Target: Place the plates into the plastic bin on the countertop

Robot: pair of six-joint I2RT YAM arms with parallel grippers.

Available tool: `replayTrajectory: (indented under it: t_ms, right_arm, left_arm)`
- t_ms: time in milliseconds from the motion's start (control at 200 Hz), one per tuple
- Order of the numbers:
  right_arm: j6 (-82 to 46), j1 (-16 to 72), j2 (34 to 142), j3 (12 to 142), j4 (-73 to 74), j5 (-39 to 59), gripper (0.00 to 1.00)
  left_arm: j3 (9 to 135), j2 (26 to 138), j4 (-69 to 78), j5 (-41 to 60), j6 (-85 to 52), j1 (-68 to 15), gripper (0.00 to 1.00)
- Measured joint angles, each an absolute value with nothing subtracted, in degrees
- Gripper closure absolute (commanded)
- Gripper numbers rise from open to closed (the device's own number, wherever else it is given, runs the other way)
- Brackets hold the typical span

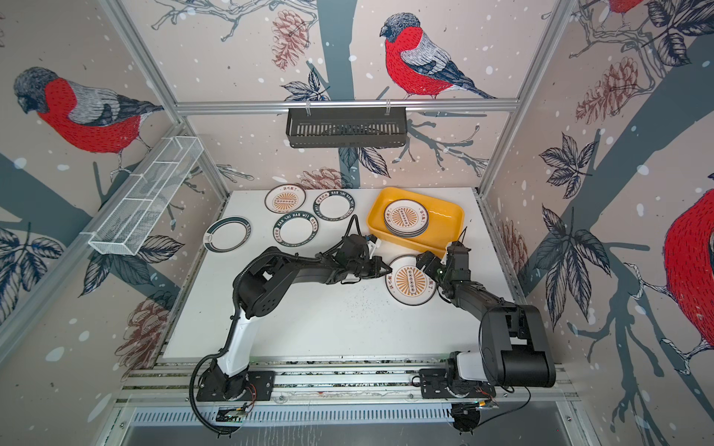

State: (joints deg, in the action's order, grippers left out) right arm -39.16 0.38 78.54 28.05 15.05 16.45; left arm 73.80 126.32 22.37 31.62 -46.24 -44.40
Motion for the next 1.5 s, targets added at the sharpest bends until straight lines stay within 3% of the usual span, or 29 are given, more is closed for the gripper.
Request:
replayTrajectory:
  t_ms: [275,595,1071,1301,1501]
  right_arm:
    - [-38.3,-0.82,75.88,30.7,13.19,16.45,0.01]
    - [-35.81,-3.22,71.68,35.29,11.2,18.22,0.0]
    - [-32.75,1.76,71.31,42.48,13.21,30.44,0.01]
    - [-29.98,5.72,72.34,43.79,14.28,36.49,0.06]
    - [-29.54,8.03,74.81,44.03,13.54,39.29,0.19]
  left_arm:
    - [70.17,123.68,23.33,32.73,-46.0,-43.31,1.0]
    - [59.79,113.12,29.06,34.7,-48.73,-37.91,1.0]
    - [57.89,99.24,23.22,30.87,-47.42,-32.34,1.0]
    - [57.67,96.86,21.76,29.3,-46.06,-30.2,1.0]
    - [57.43,96.4,22.0,29.65,-46.11,-29.08,1.0]
